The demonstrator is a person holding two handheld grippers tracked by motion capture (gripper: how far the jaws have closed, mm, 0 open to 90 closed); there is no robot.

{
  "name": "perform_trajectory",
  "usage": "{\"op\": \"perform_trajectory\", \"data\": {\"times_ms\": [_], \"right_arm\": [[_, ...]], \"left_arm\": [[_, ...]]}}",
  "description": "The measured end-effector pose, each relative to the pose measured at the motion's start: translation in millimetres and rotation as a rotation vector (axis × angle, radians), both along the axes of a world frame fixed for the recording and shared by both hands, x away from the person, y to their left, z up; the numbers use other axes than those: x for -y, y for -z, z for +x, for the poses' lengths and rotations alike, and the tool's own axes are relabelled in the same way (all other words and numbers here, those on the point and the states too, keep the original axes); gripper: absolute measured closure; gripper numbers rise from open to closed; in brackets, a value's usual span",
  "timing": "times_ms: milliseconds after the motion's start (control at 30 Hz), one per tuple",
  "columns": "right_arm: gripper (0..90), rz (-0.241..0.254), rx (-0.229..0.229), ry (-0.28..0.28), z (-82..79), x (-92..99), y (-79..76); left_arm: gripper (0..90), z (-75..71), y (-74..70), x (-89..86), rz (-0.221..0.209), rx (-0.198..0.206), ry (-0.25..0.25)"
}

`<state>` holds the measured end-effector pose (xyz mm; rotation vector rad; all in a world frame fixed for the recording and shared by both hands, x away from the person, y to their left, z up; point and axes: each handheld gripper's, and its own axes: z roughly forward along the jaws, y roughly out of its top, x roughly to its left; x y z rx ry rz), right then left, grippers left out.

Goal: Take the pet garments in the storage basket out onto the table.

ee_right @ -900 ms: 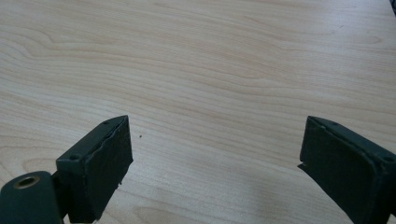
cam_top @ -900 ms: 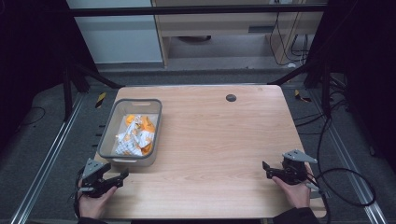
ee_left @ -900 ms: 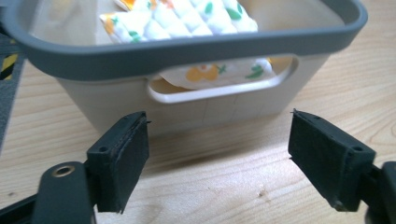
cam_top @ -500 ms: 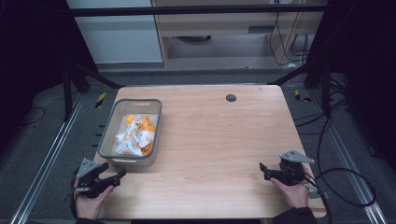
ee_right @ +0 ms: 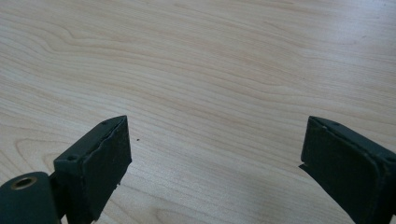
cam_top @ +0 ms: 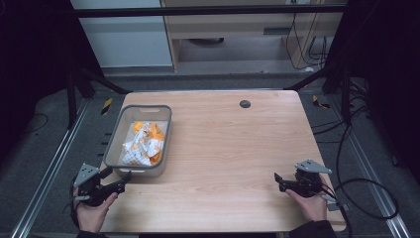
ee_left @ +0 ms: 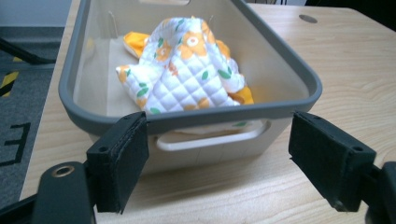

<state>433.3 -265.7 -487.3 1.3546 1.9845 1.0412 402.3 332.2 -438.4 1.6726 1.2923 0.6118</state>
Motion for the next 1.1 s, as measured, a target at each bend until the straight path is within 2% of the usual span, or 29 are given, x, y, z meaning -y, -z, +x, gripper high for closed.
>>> {"op": "perform_trajectory", "data": {"times_ms": [167, 533, 767, 1100], "right_arm": [[8.4, -0.008, 0.0, 0.003, 0.5, -0.3, 0.7], [8.3, -0.014, -0.007, -0.001, 0.4, -1.7, 1.6], [8.5, -0.002, 0.0, 0.007, 0.2, -0.7, 0.6], [8.5, -0.002, -0.002, 0.004, 0.2, -1.1, 0.1]], "left_arm": [[19.5, 3.3, -10.1, -0.6, -0.003, 0.024, 0.004], [19.2, 5.9, -22.3, -7.3, 0.005, 0.041, -0.014], [19.0, 7.7, -31.4, -9.4, 0.008, 0.059, -0.015], [19.0, 17.4, -40.5, 4.9, 0.03, 0.074, 0.026]]}}
